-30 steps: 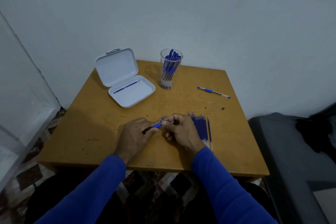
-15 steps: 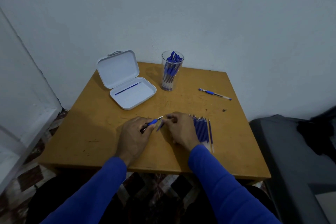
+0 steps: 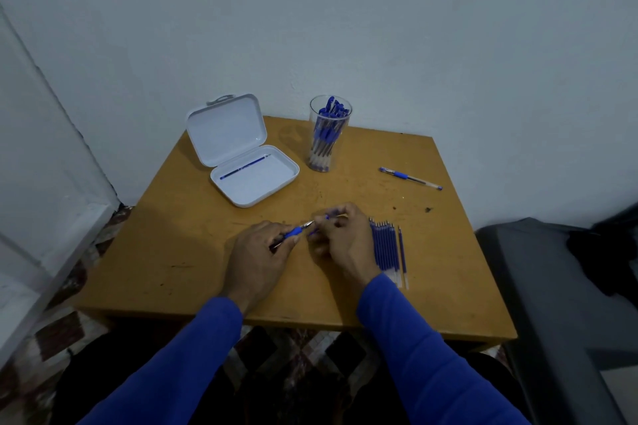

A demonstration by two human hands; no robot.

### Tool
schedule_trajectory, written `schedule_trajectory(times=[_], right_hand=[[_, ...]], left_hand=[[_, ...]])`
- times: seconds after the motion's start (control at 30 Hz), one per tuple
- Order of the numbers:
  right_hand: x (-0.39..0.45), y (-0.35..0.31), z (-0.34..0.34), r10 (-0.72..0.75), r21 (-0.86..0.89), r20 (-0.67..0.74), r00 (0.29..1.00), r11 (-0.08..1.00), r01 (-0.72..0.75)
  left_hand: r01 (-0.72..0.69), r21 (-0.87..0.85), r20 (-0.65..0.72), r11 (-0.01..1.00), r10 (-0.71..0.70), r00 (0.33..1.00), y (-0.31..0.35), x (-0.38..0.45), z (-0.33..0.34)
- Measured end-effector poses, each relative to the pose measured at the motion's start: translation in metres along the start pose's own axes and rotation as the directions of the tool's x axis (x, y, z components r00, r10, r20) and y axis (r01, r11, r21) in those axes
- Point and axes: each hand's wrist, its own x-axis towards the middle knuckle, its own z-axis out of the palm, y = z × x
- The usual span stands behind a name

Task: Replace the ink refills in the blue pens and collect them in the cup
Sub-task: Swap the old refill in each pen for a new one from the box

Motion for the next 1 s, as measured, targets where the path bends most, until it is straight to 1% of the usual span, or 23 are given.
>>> schedule_trajectory(times=[0.07,0.13,0.37,0.57,0.8,0.87,1.0], right_hand=[[-0.003,0.001,-0.002,0.011,0.125,-0.044,0.999,0.992,-0.006],[-0.006,0.0,-0.004,0.002,0.183,-0.042,0.999,0.983,0.005],[-0.011,-0.004,-0.002,-0.039,0.228,-0.011,0.999,0.973,0.04],[-0.011,-0.005,-0.002,-0.031,0.239,-0.045,0.998,0.97,0.041],[-0.016,-0.002,-0.002,-0.056,0.228,0.125,0.991,0.973,0.026],[-0.015,0.0,-0.004,-0.054,0.237,0.157,0.986,0.971,0.015],[-0.014,0.0,-0.01,-0.05,0.245,0.193,0.98,0.97,0.002]], left_hand=[[-0.01,-0.001,0.003,1.0,0.01,1.0,0.0,0.0,0.0],[-0.018,-0.001,0.009,1.0,0.018,1.0,0.0,0.0,0.0],[-0.033,-0.012,0.007,0.999,0.033,0.999,0.0,0.0,-0.002],[-0.026,-0.012,0.02,1.0,0.026,0.999,0.001,0.0,-0.001],[-0.068,-0.028,0.029,0.997,0.068,0.997,0.001,0.0,-0.003],[-0.085,-0.032,0.035,0.996,0.087,0.996,0.0,0.0,-0.004],[-0.142,-0.011,0.096,0.99,0.143,0.985,-0.001,0.0,-0.003]])
